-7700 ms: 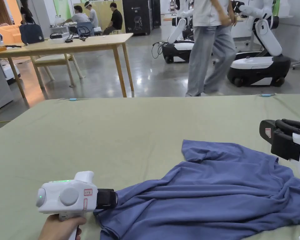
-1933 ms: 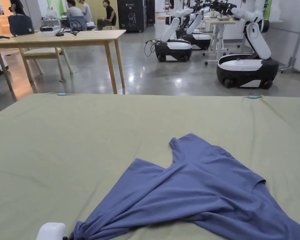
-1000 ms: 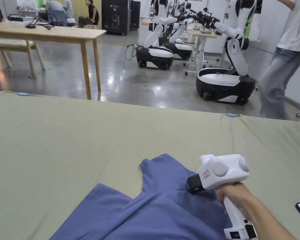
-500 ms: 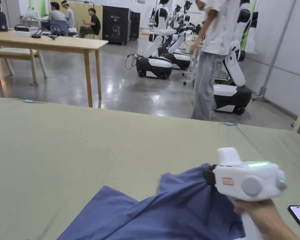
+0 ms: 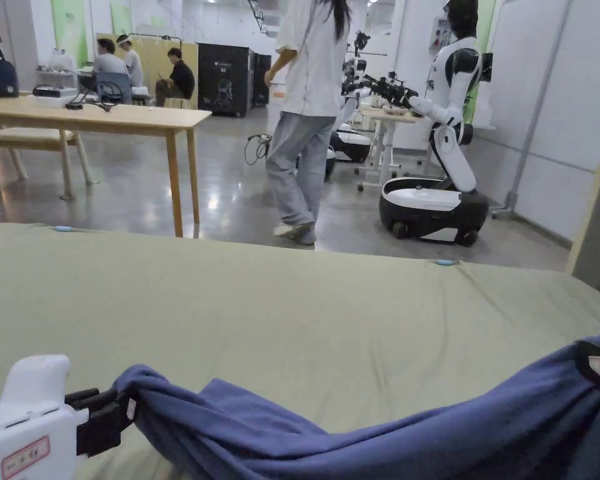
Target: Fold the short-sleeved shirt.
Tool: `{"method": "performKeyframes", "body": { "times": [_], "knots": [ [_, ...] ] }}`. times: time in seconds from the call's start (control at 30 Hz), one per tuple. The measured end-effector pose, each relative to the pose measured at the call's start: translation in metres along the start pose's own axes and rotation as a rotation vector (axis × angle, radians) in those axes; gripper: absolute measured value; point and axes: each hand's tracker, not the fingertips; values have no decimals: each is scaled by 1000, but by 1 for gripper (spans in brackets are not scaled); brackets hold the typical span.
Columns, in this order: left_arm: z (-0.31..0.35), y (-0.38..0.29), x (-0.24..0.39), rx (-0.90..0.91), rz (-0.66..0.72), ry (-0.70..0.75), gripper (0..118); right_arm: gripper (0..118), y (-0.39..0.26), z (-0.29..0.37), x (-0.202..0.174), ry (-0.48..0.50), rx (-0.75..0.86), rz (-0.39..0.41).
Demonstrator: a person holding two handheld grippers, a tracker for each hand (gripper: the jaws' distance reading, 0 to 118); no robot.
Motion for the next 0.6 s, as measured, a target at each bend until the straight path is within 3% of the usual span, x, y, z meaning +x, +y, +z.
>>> {"method": "performKeyframes", "body": {
  "times": [0.2,0.3,0.6],
  "knots": [
    [-17,105,27,128,-4,-30,11,1,100,-16,-5,-2,191,83],
    [-19,170,47,201,-63,-2,11,1,169,-24,-10,-50,287,117],
    [-24,345,79,294,-125,132,11,1,336,-60,5,-175,445,106]
  ]
}}
